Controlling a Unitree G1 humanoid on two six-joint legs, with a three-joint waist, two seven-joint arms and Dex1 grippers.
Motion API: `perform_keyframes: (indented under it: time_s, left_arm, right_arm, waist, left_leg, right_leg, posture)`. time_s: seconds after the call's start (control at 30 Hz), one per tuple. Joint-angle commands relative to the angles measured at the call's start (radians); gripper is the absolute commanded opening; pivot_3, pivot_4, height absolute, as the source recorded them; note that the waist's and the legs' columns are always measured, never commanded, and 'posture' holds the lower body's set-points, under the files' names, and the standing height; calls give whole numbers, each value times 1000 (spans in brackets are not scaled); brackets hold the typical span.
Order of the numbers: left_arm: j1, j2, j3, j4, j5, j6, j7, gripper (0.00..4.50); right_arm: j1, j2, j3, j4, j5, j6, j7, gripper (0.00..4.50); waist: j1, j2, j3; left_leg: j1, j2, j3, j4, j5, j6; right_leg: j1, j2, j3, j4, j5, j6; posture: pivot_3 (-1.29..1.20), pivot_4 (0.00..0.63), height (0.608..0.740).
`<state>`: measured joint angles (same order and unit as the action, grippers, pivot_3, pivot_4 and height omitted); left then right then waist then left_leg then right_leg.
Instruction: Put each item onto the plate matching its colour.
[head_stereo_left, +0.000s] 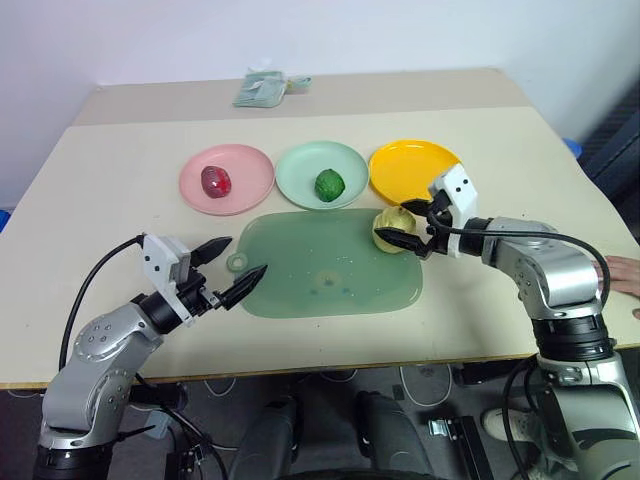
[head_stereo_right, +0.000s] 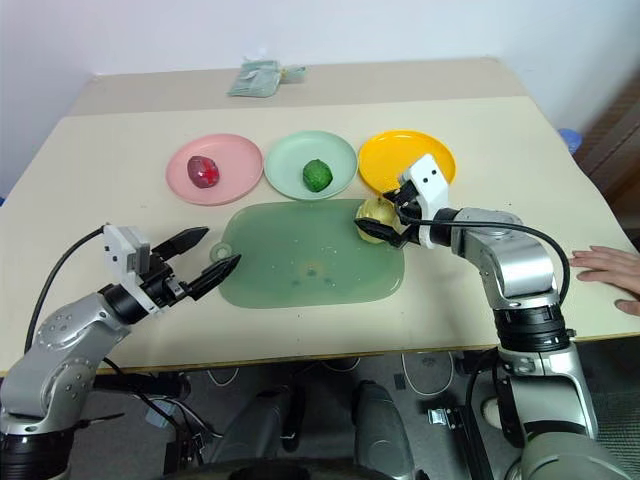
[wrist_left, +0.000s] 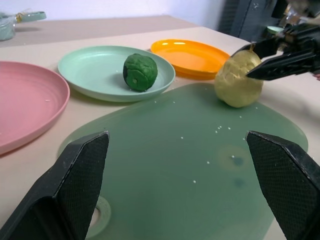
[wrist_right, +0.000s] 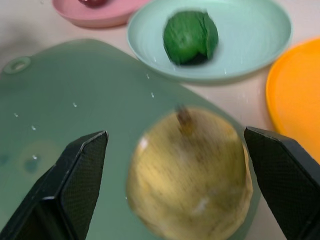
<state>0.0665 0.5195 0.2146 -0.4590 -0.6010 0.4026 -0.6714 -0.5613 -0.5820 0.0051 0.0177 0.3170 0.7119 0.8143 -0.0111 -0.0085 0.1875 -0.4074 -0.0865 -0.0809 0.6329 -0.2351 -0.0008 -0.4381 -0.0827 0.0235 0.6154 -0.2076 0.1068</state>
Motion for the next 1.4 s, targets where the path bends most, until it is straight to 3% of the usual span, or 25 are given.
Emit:
perform_keyframes:
  time_s: [0.03,0.13,0.17,0.3,0.4,0.5,0.73,0.87,1.03,1.1,1.13,1.33,1.4]
  left_arm:
    - [14,3,19,-55,-1,-27,6,4500]
    - [28,1,27,-67,-1,-27,14,4500]
    - [31,0,29,-70,-1,-26,17,4500]
    - [47,-4,35,-85,-6,-28,29,4500]
    - [52,-11,33,-96,-7,-26,41,4500]
    - [46,-13,29,-99,-8,-22,50,4500]
    - [42,-25,26,-126,-3,-19,87,4500]
    - [48,-26,28,-149,9,-14,122,4500]
    - [55,-29,27,-189,5,-6,164,4500]
    - [60,-29,24,-199,3,-3,172,4500]
    - [62,-29,21,-202,3,-3,174,4500]
    - [61,-20,-8,-204,17,10,186,4500]
    - [61,-13,-11,-198,16,16,181,4500]
  right_arm:
    - [-24,-15,3,64,-21,-73,22,4173]
    - [-34,-15,9,110,-33,-110,35,3210]
    - [-36,-16,13,116,-37,-120,39,3117]
    - [-52,-2,5,109,-39,-134,20,3117]
    - [-154,26,-41,138,1,-127,1,3117]
    - [-309,48,-76,349,-23,-213,-57,3117]
    - [-603,80,-96,1042,-145,-629,-172,3117]
    - [-652,100,-98,1221,-198,-740,-244,3117]
    - [-659,140,-120,1305,-226,-755,-297,3117]
    - [-657,149,-126,1313,-235,-755,-306,4176]
    - [-657,152,-131,1315,-237,-753,-306,4463]
    - [-667,128,-145,1293,-245,-786,-282,4463]
    - [-666,104,-150,1260,-232,-798,-208,4463]
  waist:
    - [0,0,0]
    - [0,0,0]
    - [0,0,0]
    - [1,0,0]
    - [-2,0,0]
    - [-6,1,0]
    - [-1,-2,-1]
    - [-5,-1,0]
    - [-12,-1,0]
    - [-10,0,0]
    - [-9,-1,0]
    - [-5,-1,0]
    - [-5,0,0]
  left_leg:
    - [0,0,0,0,0,0]
    - [0,0,0,0,0,0]
    - [0,0,0,0,0,0]
    - [0,0,0,0,0,0]
    - [0,0,0,0,0,0]
    - [0,0,1,0,0,0]
    - [1,0,0,-1,0,0]
    - [1,0,0,-1,0,0]
    - [1,0,0,-1,0,0]
    - [1,0,0,-1,0,0]
    - [1,0,0,-1,0,0]
    - [1,0,0,-1,0,0]
    - [1,0,0,-1,0,0]
  right_leg:
    - [0,0,0,0,0,0]
    - [0,0,0,0,0,0]
    - [0,0,0,0,0,0]
    - [0,0,0,0,0,0]
    - [0,0,0,0,0,0]
    - [0,1,1,0,0,0]
    - [2,1,-2,-2,0,0]
    - [2,0,-1,-2,0,0]
    - [0,1,0,-1,0,0]
    - [0,1,0,0,0,0]
    - [0,1,0,0,0,0]
    - [1,1,0,0,0,0]
    - [1,1,0,0,0,0]
  posture:
    - [0,150,740]
    - [0,150,740]
    - [0,150,740]
    - [0,150,740]
    - [0,150,740]
    - [0,150,740]
    - [0,150,740]
    - [0,150,740]
    - [0,150,740]
    - [0,150,740]
    - [0,150,740]
    - [0,150,740]
    - [0,150,740]
